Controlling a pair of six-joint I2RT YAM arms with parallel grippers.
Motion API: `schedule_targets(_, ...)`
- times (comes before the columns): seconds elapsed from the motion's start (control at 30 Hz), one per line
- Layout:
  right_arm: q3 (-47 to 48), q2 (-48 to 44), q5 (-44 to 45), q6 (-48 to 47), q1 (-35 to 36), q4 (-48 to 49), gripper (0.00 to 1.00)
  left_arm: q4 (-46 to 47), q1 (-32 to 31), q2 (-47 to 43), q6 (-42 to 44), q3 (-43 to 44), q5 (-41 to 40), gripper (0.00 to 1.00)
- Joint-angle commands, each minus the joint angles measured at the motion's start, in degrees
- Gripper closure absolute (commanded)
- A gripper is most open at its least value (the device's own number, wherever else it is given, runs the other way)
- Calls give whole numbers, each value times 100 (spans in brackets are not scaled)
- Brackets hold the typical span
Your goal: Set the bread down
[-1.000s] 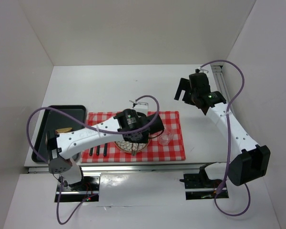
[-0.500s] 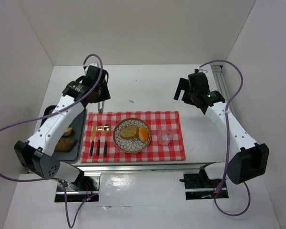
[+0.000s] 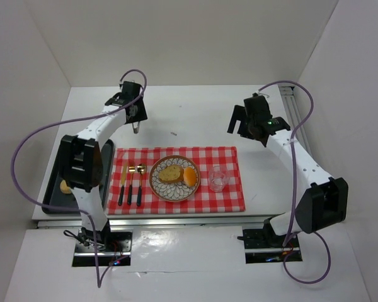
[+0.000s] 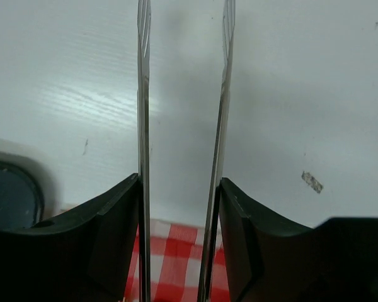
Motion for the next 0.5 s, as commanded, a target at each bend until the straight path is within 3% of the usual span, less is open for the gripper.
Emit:
schedule_targets(0.0, 52, 109, 80, 11, -32, 257, 0, 527, 161, 537, 300, 549, 365, 37)
schedule_targets(0.07, 52, 109, 80, 11, -32, 257, 0, 317, 214, 784, 300, 822, 646, 32)
schedule_targets(0.1, 52, 109, 80, 11, -32, 205, 0, 316, 215, 951, 300, 874, 708, 26)
schedule_targets(0.13, 52, 109, 80, 11, -32, 204, 0, 238, 215, 1013, 248, 945, 709, 12)
schedule_targets(0.2, 52, 109, 80, 63, -85, 204, 0, 97, 215, 1066, 247, 1024, 805, 2)
schedule_targets(0.47, 52, 109, 80, 63, -85, 204, 0, -615, 215, 549, 195, 1350, 647, 0)
